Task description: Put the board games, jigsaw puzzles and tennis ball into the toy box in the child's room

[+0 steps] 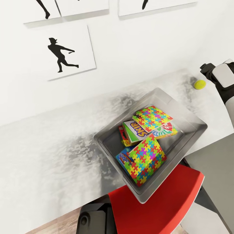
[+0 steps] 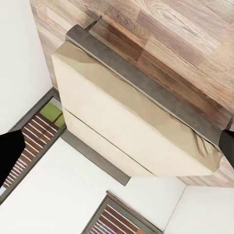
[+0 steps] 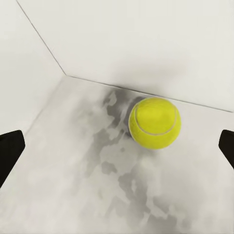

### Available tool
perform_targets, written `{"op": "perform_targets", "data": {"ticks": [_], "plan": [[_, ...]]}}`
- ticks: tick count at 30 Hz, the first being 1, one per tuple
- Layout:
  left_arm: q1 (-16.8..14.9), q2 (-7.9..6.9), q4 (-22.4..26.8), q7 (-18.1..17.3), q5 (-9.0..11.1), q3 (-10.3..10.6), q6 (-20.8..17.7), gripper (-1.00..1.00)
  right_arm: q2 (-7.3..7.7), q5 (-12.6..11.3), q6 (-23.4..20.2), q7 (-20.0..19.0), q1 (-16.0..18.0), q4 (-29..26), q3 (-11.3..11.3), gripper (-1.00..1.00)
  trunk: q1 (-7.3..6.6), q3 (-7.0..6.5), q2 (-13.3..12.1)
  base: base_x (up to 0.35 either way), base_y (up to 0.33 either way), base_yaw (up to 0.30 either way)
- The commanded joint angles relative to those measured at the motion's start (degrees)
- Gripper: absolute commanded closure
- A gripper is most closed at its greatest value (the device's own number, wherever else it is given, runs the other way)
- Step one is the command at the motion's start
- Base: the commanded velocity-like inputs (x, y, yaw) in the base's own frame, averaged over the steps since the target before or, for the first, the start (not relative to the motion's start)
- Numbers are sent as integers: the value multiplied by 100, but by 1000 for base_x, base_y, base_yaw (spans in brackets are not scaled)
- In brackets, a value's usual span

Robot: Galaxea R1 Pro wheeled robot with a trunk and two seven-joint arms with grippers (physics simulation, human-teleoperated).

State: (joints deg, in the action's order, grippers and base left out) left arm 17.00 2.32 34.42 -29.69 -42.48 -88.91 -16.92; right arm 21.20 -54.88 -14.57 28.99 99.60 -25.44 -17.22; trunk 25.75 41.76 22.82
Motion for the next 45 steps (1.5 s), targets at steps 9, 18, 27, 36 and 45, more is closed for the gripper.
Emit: {"op": "perform_targets", "data": {"ticks": [9,18,27,36,45], "plan": [[-4,5,21,-45,-32,-21,-15,-100,2,-23,-29,35,-18,-27,-52,-100,4,9,10,0,-55,-6],[-5,5,21,-50,-34,-21,-13,-100,8,-23,-29,30,-26,-30,-53,-100,4,10,10,0,-149,-1],[-6,5,21,-53,-33,-21,-13,-100,14,-23,-29,28,-33,-31,-53,-100,4,10,10,0,-42,0],[-4,5,21,-54,-32,-21,-16,-100,15,-23,-29,28,-36,-31,-53,-100,4,10,10,0,-11,0],[-9,3,21,-56,-33,-21,-20,-100,16,-23,-29,28,-37,-31,-53,-100,4,10,10,0,-59,0]]}}
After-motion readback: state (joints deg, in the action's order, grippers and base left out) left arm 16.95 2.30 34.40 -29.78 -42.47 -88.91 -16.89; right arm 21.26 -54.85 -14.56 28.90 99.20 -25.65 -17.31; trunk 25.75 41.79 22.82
